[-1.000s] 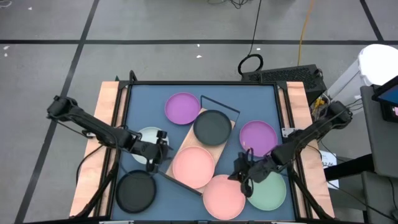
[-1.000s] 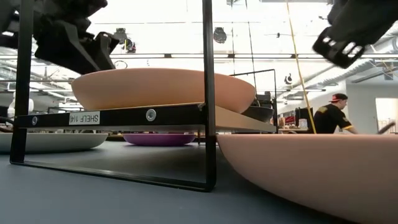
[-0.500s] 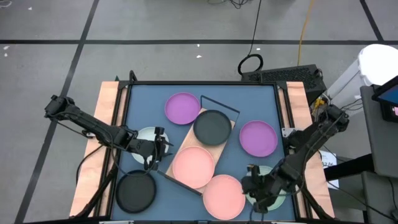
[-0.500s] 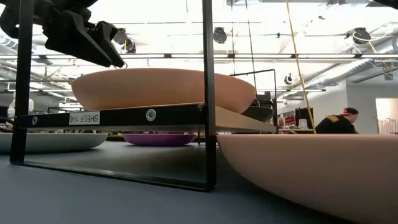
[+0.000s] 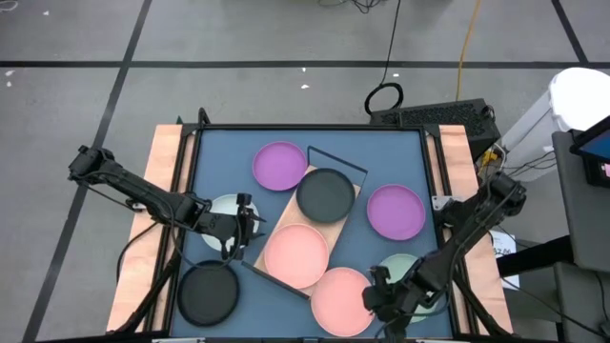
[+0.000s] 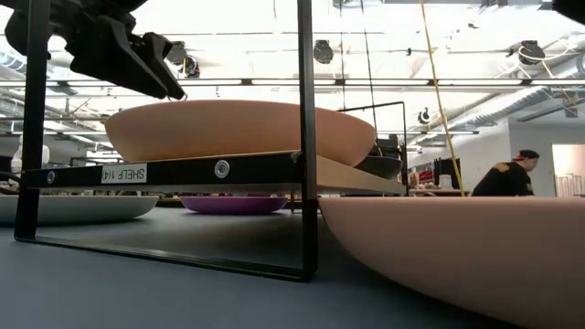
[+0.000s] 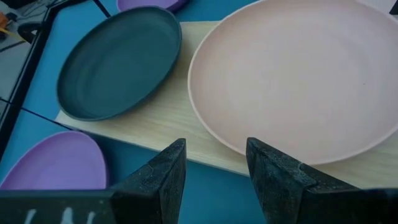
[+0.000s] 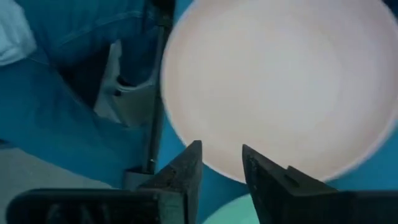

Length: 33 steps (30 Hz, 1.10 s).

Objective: Place and stack plates onto a shelf
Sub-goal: Stack the black plate on top of the black plate on the shelf

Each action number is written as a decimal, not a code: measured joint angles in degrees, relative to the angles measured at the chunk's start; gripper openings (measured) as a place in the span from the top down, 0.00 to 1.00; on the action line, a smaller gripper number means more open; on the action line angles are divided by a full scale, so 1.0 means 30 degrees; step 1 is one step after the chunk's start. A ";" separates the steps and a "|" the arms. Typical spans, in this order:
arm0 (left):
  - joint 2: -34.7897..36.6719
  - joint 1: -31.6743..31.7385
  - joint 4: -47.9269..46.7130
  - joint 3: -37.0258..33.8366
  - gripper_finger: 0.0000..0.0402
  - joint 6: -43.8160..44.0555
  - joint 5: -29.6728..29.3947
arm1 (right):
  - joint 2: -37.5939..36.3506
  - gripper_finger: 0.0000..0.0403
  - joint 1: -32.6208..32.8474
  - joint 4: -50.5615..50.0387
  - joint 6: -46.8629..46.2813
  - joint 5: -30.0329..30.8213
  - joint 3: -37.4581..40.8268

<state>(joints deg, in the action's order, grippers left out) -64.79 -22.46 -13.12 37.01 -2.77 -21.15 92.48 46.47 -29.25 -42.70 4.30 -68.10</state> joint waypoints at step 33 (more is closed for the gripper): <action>0.0127 0.0830 0.0640 0.0015 0.57 -0.0222 0.0089 | -0.3320 0.75 -0.1999 -0.6492 -0.1544 0.6212 0.0007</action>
<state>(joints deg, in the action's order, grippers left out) -64.41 -19.97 -11.20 37.06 -3.43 -20.88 82.52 40.47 -48.73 -47.33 22.93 -68.07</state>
